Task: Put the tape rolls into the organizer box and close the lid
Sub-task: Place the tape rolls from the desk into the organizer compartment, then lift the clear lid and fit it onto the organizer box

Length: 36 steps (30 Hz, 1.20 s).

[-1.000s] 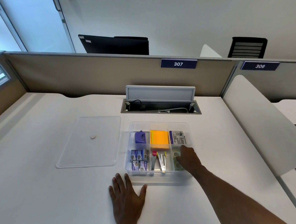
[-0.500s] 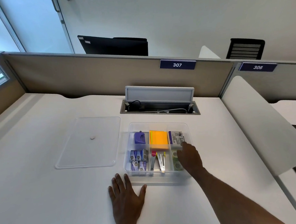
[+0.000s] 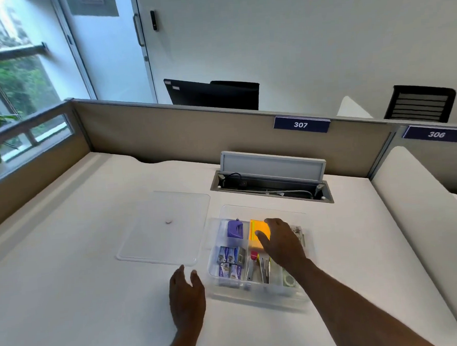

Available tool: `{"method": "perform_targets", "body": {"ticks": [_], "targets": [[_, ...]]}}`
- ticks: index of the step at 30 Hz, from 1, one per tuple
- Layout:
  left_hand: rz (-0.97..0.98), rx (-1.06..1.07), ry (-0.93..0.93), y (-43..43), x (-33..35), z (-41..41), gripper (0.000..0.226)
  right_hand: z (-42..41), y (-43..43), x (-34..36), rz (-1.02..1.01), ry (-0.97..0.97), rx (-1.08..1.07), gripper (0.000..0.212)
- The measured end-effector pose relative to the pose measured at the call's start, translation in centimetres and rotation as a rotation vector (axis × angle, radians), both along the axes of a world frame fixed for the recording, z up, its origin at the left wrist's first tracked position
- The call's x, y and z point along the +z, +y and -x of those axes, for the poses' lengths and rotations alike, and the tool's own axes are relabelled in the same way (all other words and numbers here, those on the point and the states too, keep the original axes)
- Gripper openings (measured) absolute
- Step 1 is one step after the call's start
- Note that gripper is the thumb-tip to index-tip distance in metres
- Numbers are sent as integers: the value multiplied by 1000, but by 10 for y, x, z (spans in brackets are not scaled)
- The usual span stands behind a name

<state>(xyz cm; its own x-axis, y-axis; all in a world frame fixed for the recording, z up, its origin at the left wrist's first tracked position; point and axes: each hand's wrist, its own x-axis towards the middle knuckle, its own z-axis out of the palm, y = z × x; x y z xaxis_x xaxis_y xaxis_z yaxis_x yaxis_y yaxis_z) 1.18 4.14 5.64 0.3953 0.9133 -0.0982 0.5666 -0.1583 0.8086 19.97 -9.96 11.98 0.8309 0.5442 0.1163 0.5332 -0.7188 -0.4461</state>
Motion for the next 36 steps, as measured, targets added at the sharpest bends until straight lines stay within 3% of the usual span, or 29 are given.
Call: {"method": "perform_targets", "body": {"ticks": [8, 13, 20, 28, 31, 36], "targets": [[154, 218, -136, 38, 17, 1, 36, 4, 75, 10, -53, 87, 161, 49], [145, 248, -167, 78, 22, 7, 35, 19, 124, 11, -99, 154, 157, 48], [67, 198, -13, 157, 18, 5, 40, 32, 194, 0, 21, 291, 21, 42], [-87, -90, 290, 230, -2, -2, 53, 35, 237, -32, 169, 527, -75, 27], [-41, -168, 388, 248, -12, -8, 65, 34, 247, -38, 161, 636, -128, 15], [-72, -160, 476, 256, -16, -21, 50, 28, 256, -42, 81, 708, -267, 11]]}}
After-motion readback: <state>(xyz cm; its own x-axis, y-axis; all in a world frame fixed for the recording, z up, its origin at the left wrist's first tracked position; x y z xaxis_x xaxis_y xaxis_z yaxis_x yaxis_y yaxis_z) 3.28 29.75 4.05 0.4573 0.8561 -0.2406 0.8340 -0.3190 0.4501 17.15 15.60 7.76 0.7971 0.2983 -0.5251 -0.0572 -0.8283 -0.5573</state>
